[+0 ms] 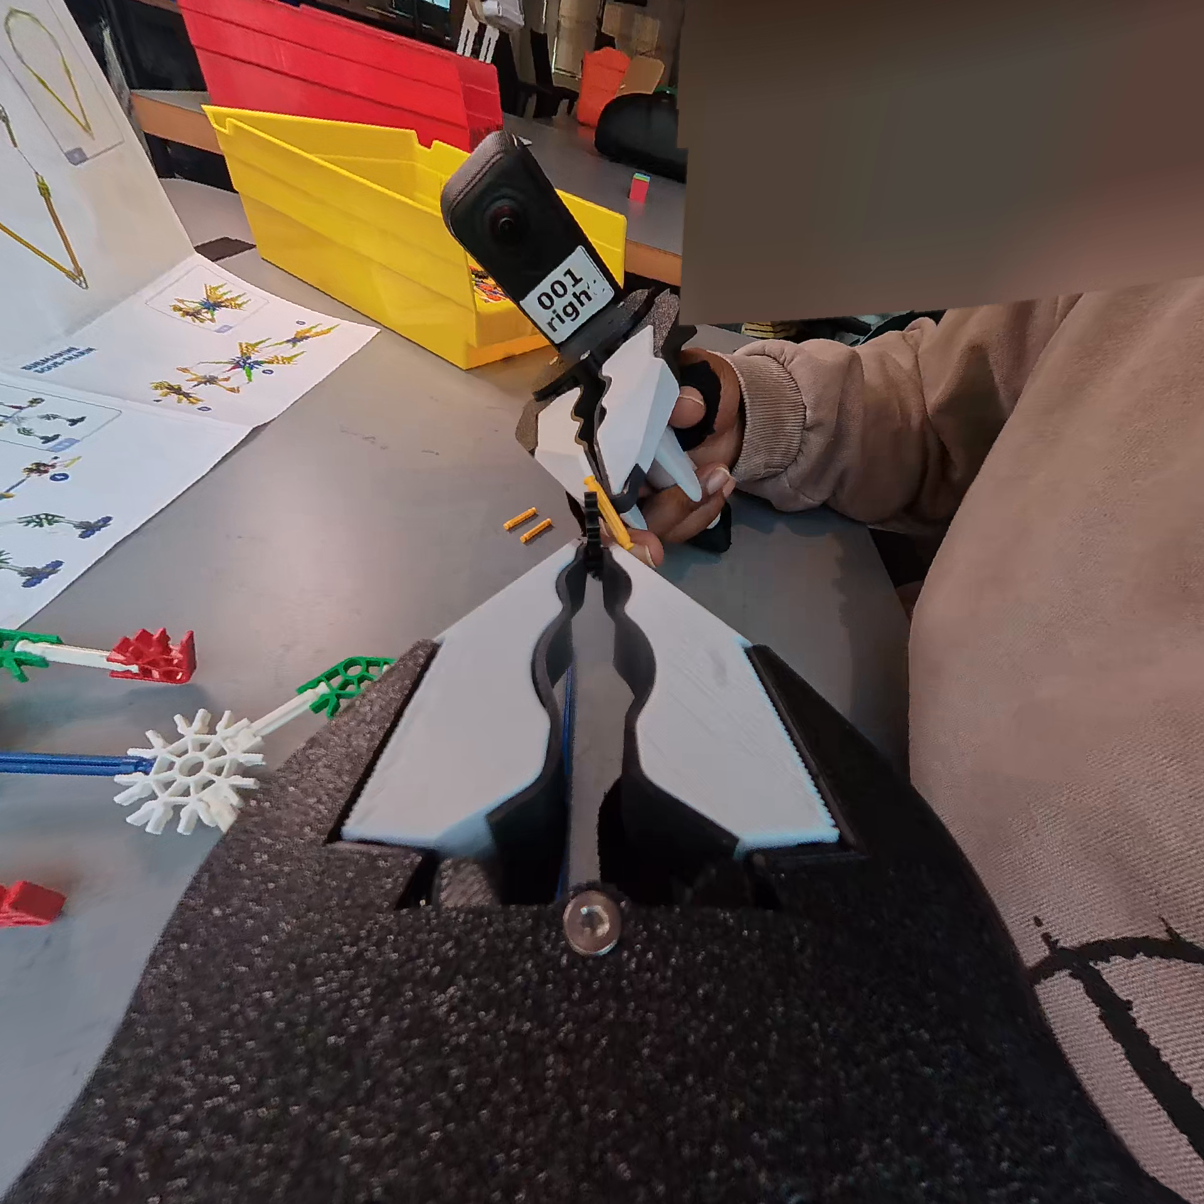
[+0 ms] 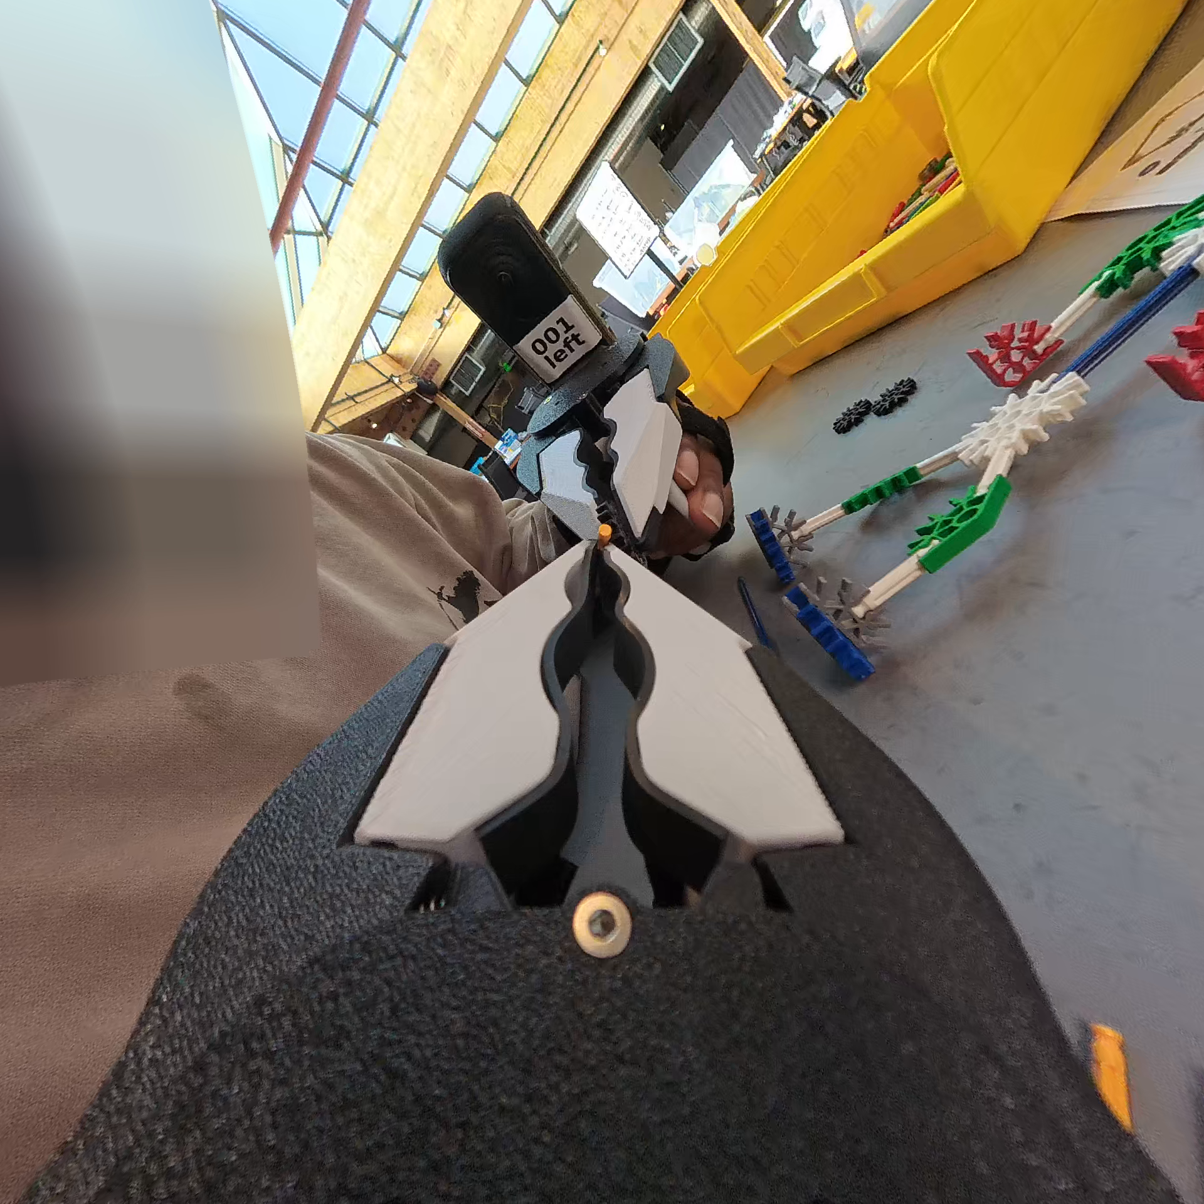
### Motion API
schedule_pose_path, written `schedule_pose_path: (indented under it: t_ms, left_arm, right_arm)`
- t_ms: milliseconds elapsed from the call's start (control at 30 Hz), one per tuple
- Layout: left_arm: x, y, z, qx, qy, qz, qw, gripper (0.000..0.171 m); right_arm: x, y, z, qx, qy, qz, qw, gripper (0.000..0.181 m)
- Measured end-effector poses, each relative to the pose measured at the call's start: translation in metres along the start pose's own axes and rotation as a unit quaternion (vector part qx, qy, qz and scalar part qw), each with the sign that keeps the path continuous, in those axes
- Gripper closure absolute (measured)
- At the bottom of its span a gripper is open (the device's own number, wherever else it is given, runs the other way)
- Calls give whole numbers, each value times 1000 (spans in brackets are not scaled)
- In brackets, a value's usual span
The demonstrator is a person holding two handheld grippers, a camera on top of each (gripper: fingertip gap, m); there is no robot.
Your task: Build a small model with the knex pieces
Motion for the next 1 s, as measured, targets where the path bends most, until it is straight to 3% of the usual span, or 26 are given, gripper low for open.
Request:
schedule_pose_path:
  t_ms: [567,1000]
  left_arm:
    - [-4,4,-10,-27,54,4,998,169]
    - [-6,4,-13,6,37,-9,999,169]
  right_arm:
    - [4,6,3,26,-37,30,999,181]
    - [14,7,-3,14,-8,51,999,181]
Point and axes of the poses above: each gripper's, where its closed fingertips meet, y back along the fingers, x out of its top, z = x × y across the jaws, the point moved 6 cm from there along y, back along the fingers, and after that the axes turned 8 degrees about y, right-handed, at the moved point
